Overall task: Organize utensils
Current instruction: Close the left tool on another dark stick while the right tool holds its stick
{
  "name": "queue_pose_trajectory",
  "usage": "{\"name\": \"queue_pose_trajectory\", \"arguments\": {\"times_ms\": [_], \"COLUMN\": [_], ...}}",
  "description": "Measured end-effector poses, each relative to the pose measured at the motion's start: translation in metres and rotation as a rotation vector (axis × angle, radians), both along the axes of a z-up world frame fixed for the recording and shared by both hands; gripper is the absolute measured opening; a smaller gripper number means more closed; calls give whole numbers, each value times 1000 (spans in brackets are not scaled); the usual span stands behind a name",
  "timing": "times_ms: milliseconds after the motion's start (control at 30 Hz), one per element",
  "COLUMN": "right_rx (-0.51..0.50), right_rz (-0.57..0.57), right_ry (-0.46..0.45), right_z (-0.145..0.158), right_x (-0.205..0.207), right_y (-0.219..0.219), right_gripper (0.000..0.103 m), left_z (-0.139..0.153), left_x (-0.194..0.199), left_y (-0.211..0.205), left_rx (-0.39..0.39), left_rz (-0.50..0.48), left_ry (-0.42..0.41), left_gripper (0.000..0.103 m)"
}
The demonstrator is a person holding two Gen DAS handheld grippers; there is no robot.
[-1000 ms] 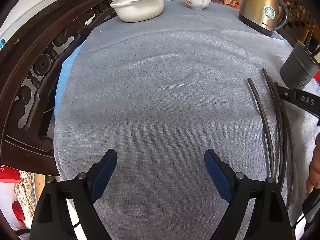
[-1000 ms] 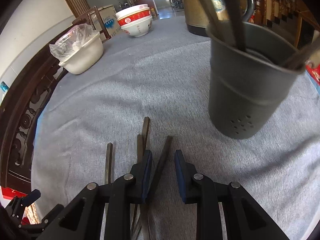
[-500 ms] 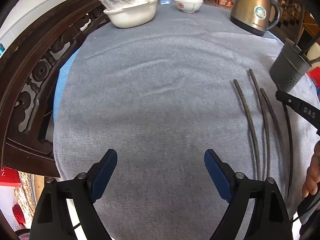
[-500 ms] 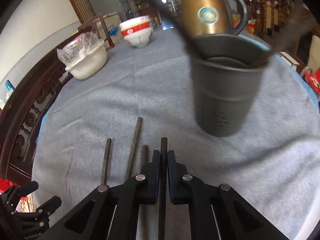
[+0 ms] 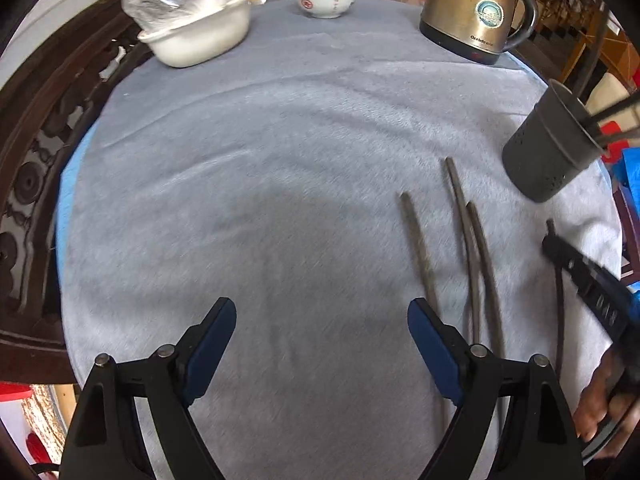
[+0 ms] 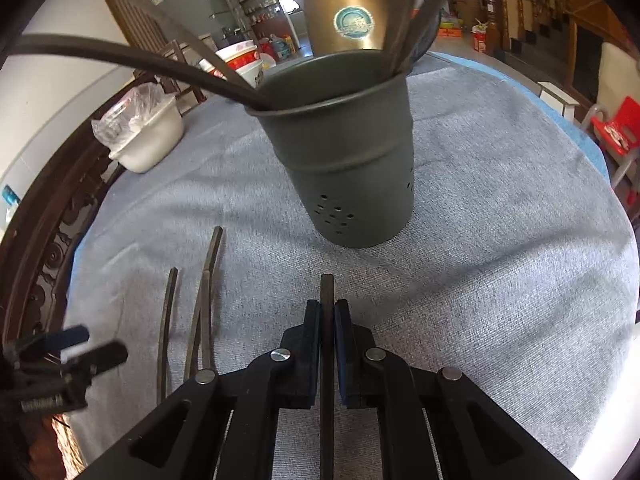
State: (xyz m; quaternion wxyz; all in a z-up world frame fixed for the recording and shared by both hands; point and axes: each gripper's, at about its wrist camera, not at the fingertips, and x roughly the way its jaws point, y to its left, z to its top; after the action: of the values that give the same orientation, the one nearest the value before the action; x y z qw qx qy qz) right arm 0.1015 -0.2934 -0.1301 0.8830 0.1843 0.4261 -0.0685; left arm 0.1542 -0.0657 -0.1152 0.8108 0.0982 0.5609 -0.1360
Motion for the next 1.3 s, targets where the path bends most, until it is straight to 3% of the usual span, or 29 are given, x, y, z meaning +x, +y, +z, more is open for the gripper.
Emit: {"name": "queue_pose_trajectory", "arguments": {"times_ms": [267,667,767,1000,1300], "right_rx": [7,1,0,-16,-4], "right_rz": [12,40,47,47,44], "right_ry": [-9,-61,-60,-25,38], "right_z": [-5,-10,-10,-9,-6], "right_x": [3,2,2,9,22], "right_y": [-2,-3,-4,-2,-4], "right_gripper": [10,10,10,10,11], "left_z": [-13,-24,-26,-31,-30], "left_x": [25,33,34,36,49], "left_y": [-28,-54,-59,-72,-73], "left_rx": [-8,-33,-35,-16,-54], "left_rz": [-20,-36,-38,-66,-106], "left_ry": [50,54,48,-18,8], "left_gripper": [76,75,71,66,66]}}
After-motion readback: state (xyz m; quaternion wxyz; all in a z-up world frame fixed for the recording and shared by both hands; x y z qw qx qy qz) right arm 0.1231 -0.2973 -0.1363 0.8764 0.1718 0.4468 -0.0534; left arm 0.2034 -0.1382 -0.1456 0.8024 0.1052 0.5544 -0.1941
